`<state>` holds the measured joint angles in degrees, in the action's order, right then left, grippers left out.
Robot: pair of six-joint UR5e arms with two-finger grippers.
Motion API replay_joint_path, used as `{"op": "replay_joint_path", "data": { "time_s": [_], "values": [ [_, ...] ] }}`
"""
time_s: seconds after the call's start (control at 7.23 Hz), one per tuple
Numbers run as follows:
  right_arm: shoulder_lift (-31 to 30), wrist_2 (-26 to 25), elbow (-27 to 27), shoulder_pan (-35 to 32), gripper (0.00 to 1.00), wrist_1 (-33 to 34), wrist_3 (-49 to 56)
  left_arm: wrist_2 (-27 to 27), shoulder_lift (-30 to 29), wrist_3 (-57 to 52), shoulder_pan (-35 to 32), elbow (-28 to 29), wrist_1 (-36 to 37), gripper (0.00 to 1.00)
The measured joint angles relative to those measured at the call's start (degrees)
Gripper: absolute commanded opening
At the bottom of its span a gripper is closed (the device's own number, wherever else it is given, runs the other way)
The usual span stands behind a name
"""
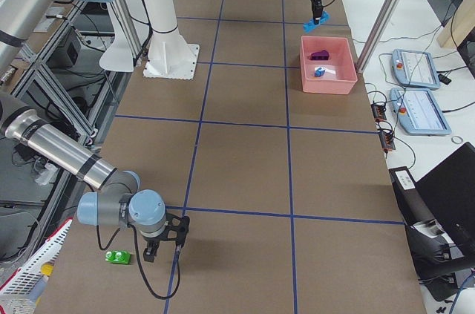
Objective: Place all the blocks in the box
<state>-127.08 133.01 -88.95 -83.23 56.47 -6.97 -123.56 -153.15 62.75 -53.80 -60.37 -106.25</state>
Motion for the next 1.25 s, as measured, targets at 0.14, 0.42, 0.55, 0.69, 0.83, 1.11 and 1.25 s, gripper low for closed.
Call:
{"op": "replay_joint_path", "data": {
  "time_s": [0.14,0.42,0.55,0.69,0.83,1.11,1.25],
  "values": [
    [-0.9,0.0,2.4,-0.1,1.0,-2.2,0.0,2.8,-2.5,2.2,-0.1,3.9,-2.8,0.0],
    [-3.1,0.1,4.1,-0.4,1.0,-3.5,0.1,7.7,-5.4,4.8,0.0,10.6,-8.9,0.32],
    [-4.2,0.2,4.3,-0.5,1.0,-3.6,0.2,9.4,-6.8,5.4,0.3,14.1,-11.8,0.48],
    [-5.2,0.3,4.5,-0.6,1.0,-3.7,0.2,10.6,-7.6,5.5,0.6,15.7,-13.2,0.63],
    [-5.9,0.2,4.6,-0.6,1.0,-3.7,0.3,11.4,-8.1,5.6,0.8,16.3,-13.7,1.0],
    [-6.1,0.1,5.2,-0.6,0.92,-3.6,0.6,12.4,-8.5,5.6,1.3,16.5,-13.8,1.0],
    [-5.8,0.1,5.8,-0.6,0.86,-3.7,0.7,12.8,-8.7,5.6,1.4,16.5,-13.8,1.0]
  ]
}}
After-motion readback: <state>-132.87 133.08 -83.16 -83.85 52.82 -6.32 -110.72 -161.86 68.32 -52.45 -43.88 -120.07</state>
